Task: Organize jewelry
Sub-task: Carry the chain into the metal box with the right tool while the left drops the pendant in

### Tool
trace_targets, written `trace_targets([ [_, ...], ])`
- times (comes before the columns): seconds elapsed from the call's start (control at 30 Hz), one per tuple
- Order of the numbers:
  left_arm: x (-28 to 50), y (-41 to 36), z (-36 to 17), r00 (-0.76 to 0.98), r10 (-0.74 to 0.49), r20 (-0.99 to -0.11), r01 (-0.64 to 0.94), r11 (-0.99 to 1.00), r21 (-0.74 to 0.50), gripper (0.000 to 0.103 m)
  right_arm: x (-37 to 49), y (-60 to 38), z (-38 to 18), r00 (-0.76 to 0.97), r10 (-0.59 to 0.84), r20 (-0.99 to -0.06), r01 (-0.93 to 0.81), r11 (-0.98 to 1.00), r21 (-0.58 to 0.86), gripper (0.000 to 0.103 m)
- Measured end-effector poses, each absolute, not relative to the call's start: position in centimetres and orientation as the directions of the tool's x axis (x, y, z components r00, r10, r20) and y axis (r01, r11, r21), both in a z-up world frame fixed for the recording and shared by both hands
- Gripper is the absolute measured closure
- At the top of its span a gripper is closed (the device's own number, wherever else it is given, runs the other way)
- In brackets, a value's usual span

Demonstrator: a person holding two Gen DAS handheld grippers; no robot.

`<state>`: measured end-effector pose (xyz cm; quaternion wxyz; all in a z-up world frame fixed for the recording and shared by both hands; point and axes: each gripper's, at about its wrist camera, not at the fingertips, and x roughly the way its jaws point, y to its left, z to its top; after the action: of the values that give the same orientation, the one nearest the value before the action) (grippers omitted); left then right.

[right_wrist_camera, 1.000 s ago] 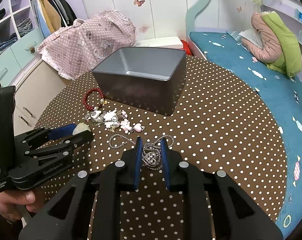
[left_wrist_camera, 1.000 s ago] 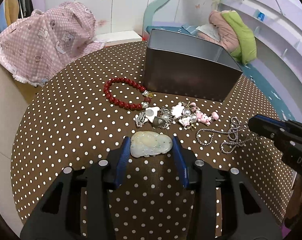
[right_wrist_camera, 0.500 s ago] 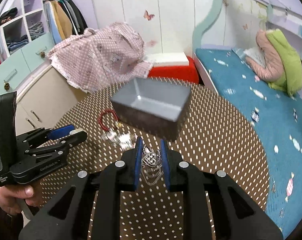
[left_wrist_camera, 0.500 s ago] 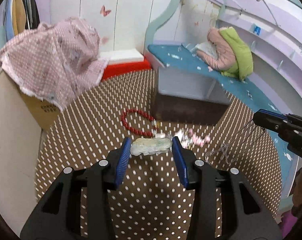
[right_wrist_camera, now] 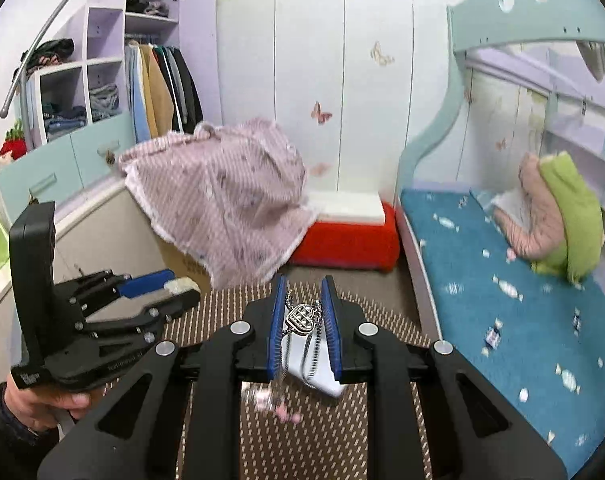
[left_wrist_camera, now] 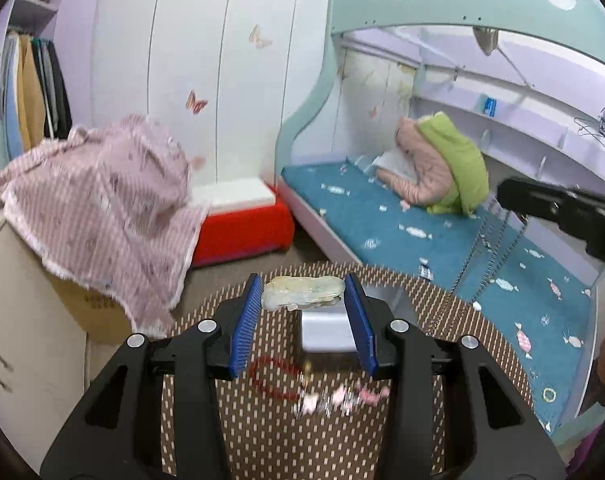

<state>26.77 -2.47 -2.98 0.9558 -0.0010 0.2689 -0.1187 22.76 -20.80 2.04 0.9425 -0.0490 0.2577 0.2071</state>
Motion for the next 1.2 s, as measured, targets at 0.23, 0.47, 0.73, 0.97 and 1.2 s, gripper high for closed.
trace_targets([
  [0.23,30.9,-5.0,-1.7,0.812,-0.251,-0.526,0.266,0.963,-0.05,0.061,26.8,-21.2,1.3,0.757,0.362,-0.544,-0.405,0.913,0.044,0.086],
  [0.47,34.7,-6.5,-5.8,0.732,-0.272,-0.625,0.275,0.957,-0.094,0.06,30.0,-21.5,-4.0,0.677,0.353,-0.646,-0.375,0.921,0.109,0.086],
  [0.73,36.9,-5.9,-9.6,0.692,-0.224,-0.686,0.216,0.971,-0.1,0.031,31.7,-22.6,-8.1,0.617,0.334,-0.713,-0.3,0.937,0.18,0.051],
  [0.97,35.0,-4.1,-8.8,0.745,-0.171,-0.644,0.154,0.985,-0.082,0.008,30.7,-23.7,-8.2,0.657,0.316,-0.684,-0.244,0.948,0.203,0.007],
  [1.2,30.6,-2.5,-6.3,0.827,-0.082,-0.556,0.072,0.997,-0.039,0.005,27.8,-24.4,-6.5,0.736,0.258,-0.626,-0.192,0.966,0.173,0.007],
])
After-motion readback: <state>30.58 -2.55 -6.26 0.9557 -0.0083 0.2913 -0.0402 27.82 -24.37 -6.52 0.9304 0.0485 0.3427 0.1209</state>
